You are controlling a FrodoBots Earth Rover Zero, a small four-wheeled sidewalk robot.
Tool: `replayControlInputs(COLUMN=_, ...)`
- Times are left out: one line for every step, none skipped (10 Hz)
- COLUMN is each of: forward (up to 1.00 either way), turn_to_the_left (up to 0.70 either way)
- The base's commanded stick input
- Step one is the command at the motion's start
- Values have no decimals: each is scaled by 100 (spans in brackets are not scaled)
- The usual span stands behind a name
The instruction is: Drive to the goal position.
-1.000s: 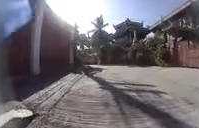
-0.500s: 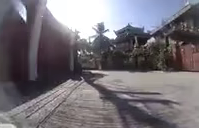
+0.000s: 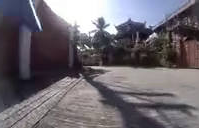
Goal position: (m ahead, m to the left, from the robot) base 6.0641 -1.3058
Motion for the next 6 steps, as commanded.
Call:
replayControlInputs(forward=85, turn_to_the_left=-3)
replayControlInputs(forward=85, turn_to_the_left=-3)
replayControlInputs(forward=85, turn_to_the_left=-3)
replayControlInputs(forward=85, turn_to_the_left=-3)
replayControlInputs(forward=85, turn_to_the_left=-3)
replayControlInputs(forward=85, turn_to_the_left=-3)
